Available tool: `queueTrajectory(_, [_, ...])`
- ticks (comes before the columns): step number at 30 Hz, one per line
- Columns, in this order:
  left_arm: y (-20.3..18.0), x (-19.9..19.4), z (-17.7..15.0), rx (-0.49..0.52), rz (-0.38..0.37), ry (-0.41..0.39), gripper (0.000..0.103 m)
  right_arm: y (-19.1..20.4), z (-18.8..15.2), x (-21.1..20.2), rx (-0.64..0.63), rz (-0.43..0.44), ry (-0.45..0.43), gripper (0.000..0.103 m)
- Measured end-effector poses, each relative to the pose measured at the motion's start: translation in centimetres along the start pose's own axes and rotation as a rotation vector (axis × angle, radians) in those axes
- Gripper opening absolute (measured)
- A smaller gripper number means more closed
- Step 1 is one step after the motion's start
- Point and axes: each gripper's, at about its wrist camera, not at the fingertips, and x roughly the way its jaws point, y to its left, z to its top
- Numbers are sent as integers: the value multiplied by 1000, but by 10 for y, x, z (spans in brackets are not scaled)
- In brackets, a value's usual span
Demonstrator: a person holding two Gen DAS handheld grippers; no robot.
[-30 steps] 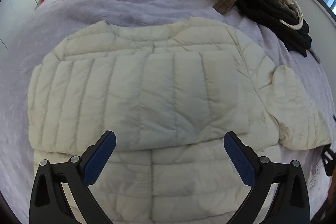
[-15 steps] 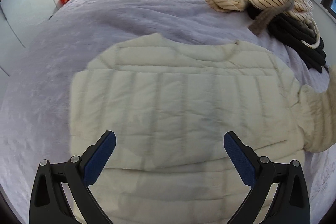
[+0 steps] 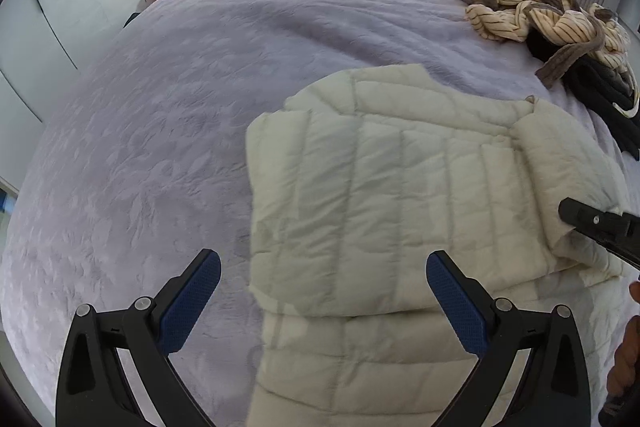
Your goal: Fold large clothes
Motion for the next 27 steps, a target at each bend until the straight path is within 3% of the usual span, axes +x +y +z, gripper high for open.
queueTrajectory(1, [2,1,-1,-2,-1,3,103,-5,-1,1,34,-4,-4,64])
queueTrajectory(2, [6,2,-3,-8,-7,6,103,-7,-2,0,54,0,-10,96])
queueTrajectory(11, [31,1,-3,-53,-24,3,103,-31,-4,-42,254,30,-144,97])
queueTrajectory(13, [36,0,-2,-46,-18,-1,103,-43,1,-45,330,48,-178,84])
queueTrajectory(14, [39,-1,-2,-47,-18,-1,103,-44,3,-44,347,50,-183,52])
queueTrajectory(15, [42,-1,-1,-52,-17,-1,103,-44,3,-43,353,49,-180,12])
queueTrajectory(16, [47,-1,-1,-59,-17,-1,103,-42,6,-40,338,41,-175,6])
queueTrajectory(21, [65,0,-1,-78,17,-6,103,3,12,-37,110,12,-168,7])
queueTrajectory(27, [87,-2,3,-127,23,-10,103,73,-6,0,-202,-25,-13,6])
